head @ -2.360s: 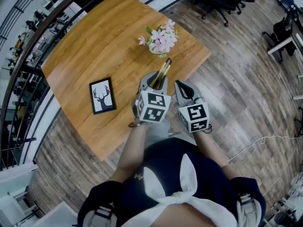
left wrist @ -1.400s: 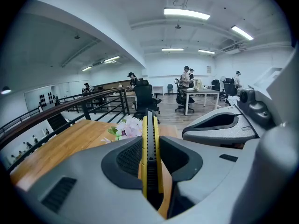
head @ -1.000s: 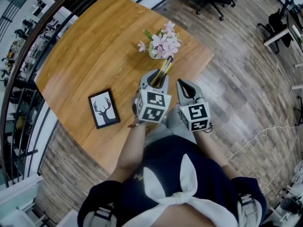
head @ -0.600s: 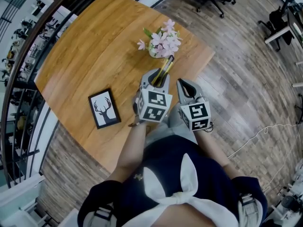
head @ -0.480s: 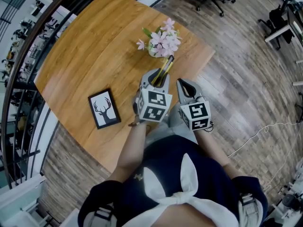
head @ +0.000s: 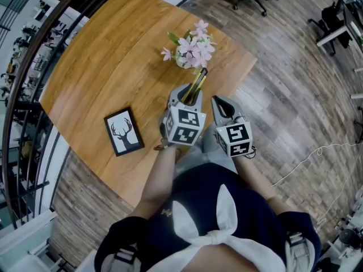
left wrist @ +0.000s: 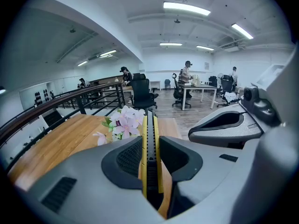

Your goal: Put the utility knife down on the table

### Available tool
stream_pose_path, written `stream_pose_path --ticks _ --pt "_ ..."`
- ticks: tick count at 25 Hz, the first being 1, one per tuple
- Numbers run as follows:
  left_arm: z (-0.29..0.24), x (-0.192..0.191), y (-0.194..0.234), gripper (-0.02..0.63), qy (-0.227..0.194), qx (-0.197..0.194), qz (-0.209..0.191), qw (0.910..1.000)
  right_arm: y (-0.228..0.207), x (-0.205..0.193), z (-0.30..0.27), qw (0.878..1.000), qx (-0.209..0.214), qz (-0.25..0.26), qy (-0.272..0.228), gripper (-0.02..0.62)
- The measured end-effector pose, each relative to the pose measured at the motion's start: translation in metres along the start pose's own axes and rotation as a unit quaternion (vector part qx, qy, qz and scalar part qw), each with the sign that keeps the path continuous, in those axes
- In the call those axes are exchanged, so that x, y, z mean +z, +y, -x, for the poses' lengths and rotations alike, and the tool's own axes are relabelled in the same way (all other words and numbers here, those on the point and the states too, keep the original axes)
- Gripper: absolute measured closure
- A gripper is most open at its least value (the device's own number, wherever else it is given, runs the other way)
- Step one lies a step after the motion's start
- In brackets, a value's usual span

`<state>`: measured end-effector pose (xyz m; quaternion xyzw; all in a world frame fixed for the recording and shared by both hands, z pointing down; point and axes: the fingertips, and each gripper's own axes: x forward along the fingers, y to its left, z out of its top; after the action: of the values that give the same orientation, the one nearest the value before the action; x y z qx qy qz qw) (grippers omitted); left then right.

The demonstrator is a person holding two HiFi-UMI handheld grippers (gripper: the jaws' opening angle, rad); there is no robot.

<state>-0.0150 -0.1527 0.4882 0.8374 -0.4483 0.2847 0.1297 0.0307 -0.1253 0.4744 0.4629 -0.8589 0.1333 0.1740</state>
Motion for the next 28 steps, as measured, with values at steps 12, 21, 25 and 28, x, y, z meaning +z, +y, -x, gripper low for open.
stream_pose_path --ticks 12,21,25,28 --pt "-0.014 -0.022 -0.003 0.480 0.021 -0.010 0.012 0.9997 -0.002 -0.010 -0.005 1.000 0.001 -0.007 0.011 0.597" --pt "-0.023 -0.043 -0.006 0.480 0.040 -0.016 0.015 0.9990 0.001 -0.018 -0.008 1.000 0.003 -0.008 0.020 0.597" --pt "-0.027 -0.050 -0.007 0.480 0.045 -0.021 0.019 0.9986 0.001 -0.022 -0.010 1.000 0.004 -0.009 0.025 0.597" --pt "-0.029 -0.054 -0.008 0.480 0.048 -0.022 0.021 0.9984 0.001 -0.024 -0.011 0.999 0.007 -0.010 0.029 0.597"
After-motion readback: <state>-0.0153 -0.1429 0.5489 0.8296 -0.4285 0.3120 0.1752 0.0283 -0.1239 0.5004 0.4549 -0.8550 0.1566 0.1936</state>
